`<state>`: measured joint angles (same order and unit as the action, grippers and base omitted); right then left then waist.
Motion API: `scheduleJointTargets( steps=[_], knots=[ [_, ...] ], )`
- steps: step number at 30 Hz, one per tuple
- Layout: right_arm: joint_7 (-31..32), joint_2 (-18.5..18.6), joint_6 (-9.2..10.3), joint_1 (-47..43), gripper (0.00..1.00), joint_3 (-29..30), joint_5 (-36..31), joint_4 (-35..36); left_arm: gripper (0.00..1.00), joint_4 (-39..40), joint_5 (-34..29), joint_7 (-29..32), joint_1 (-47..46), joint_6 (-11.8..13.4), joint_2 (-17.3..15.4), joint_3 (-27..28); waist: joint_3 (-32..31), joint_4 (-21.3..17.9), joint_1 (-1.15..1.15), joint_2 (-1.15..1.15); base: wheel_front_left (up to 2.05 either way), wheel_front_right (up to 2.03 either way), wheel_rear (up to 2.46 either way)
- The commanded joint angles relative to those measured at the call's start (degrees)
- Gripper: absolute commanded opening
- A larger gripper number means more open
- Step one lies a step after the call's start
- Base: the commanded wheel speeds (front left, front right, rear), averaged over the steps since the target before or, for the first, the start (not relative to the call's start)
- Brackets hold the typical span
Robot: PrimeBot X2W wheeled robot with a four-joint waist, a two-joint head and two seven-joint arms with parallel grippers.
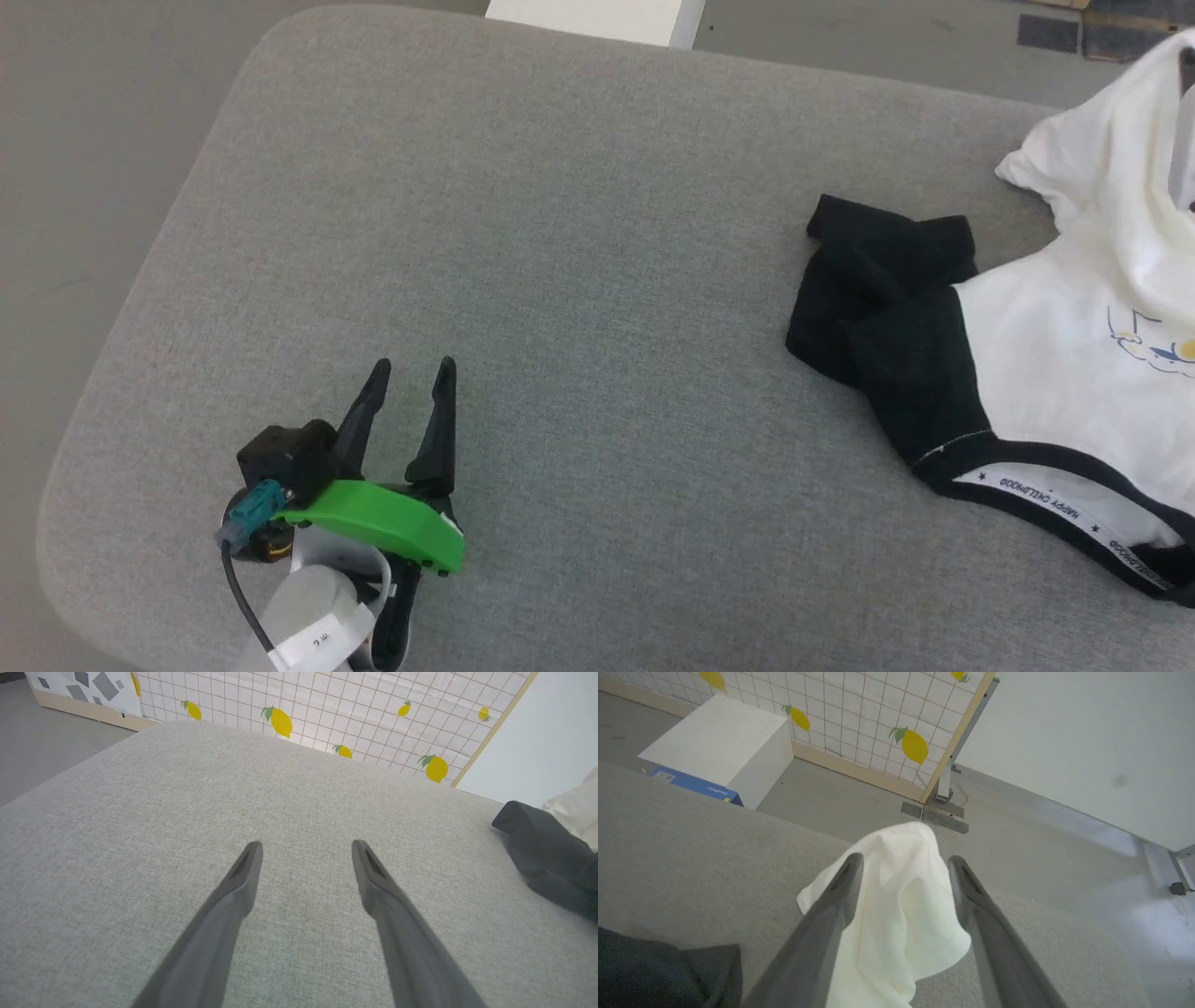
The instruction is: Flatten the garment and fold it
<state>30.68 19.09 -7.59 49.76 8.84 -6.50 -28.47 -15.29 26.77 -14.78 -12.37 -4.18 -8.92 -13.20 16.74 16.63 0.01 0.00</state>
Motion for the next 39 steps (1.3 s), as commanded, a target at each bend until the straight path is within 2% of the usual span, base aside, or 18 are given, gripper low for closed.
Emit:
scheduleJointTargets(
  steps=[1,9,16,22,26,33,39],
  knots=[
    [-1.9,-0.19,0.1,-0.07,1.0,0.21,0.84,0.42,1.0,-0.29,-0.28,-0.22,-0.96,-0.36,0.22,0.15,-1.22,-0.87,-0.01,0.0,0.0,0.0,0.0],
    [-15.7,-4.13,0.1,-3.28,1.0,2.77,6.5,5.1,1.0,-1.42,-0.12,-0.04,0.04,-0.12,-0.38,0.24,-6.62,-4.39,-0.01,0.0,0.0,0.0,0.0],
    [-23.91,-7.49,0.1,-15.58,1.0,5.73,13.98,14.79,1.0,-0.98,0.32,1.09,2.03,0.58,-0.74,-0.05,-11.28,-7.98,-0.01,0.0,0.0,0.0,0.0],
    [-26.8,-13.05,0.1,-30.66,1.0,10.52,15.51,24.21,1.0,0.12,0.64,2.0,3.61,1.53,-1.09,-0.05,-14.14,-10.94,-0.01,0.0,0.0,0.0,0.0],
    [-27.3,-15.64,0.1,-39.53,1.0,12.3,16.64,27.86,1.0,0.81,0.9,2.37,4.8,2.01,-1.31,-0.04,-15.28,-13.08,-0.01,0.0,0.0,0.0,0.0],
    [-27.54,-16.18,0.1,-48.73,1.0,12.51,22.38,27.52,1.0,0.91,1.98,3.96,5.32,3.68,-0.4,0.14,-15.56,-16.24,-0.01,0.0,0.0,0.0,0.0],
    [-28.59,-16.2,0.1,-49.76,1.0,12.84,23.9,27.2,1.0,-1.34,3.24,11.75,-3.34,4.77,2.01,-1.79,-14.2,-17.94,-0.01,0.0,0.0,0.0,0.0]
  ],
)
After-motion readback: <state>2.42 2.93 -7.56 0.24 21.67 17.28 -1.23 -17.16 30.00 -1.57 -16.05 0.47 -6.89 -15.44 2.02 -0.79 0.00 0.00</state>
